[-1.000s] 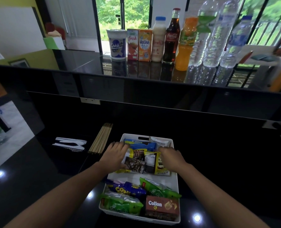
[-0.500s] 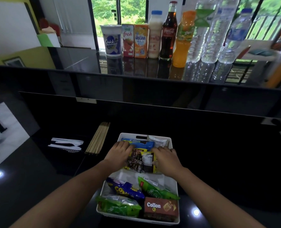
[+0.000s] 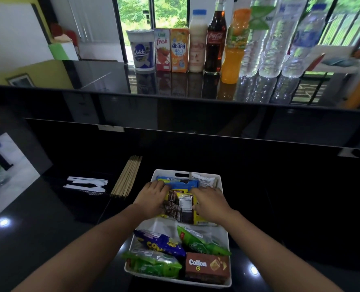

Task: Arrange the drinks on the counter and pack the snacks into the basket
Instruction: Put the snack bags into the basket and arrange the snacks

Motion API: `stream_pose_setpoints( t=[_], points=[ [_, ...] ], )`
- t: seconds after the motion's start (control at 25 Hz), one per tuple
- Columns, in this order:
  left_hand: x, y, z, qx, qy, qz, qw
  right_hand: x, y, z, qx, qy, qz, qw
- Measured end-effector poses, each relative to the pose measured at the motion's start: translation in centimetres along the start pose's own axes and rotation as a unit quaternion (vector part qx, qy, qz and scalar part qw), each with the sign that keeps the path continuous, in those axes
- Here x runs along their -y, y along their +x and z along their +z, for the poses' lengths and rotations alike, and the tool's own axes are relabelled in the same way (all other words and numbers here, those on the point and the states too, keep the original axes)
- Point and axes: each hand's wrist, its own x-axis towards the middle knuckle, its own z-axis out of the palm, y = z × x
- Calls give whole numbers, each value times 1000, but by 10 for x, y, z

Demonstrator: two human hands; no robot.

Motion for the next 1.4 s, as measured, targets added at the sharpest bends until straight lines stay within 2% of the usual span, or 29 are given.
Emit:
stream_pose_setpoints(
  t=[0.16, 0.44, 0.64, 0.84, 1.04, 1.4],
  points=[
    [0, 5, 9, 20, -27, -14, 999, 3, -6, 27, -40, -34, 30, 998],
    [-7, 7, 8, -27, 42, -21, 999, 6, -12, 33, -75, -62, 87, 991],
    [-3, 21, 23, 76, 17, -58, 995, -2, -7, 31, -83, -62, 61, 993],
    [-4, 29, 24, 98, 10, -95, 991, -12, -2, 37, -37, -47, 33, 998],
    [-4, 30, 26, 91, -7, -104, 990, -10, -1, 31, -41, -60, 58, 996],
    [1, 1, 13, 33, -21, -101, 994, -1, -18, 16, -50, -58, 46, 996]
  ],
)
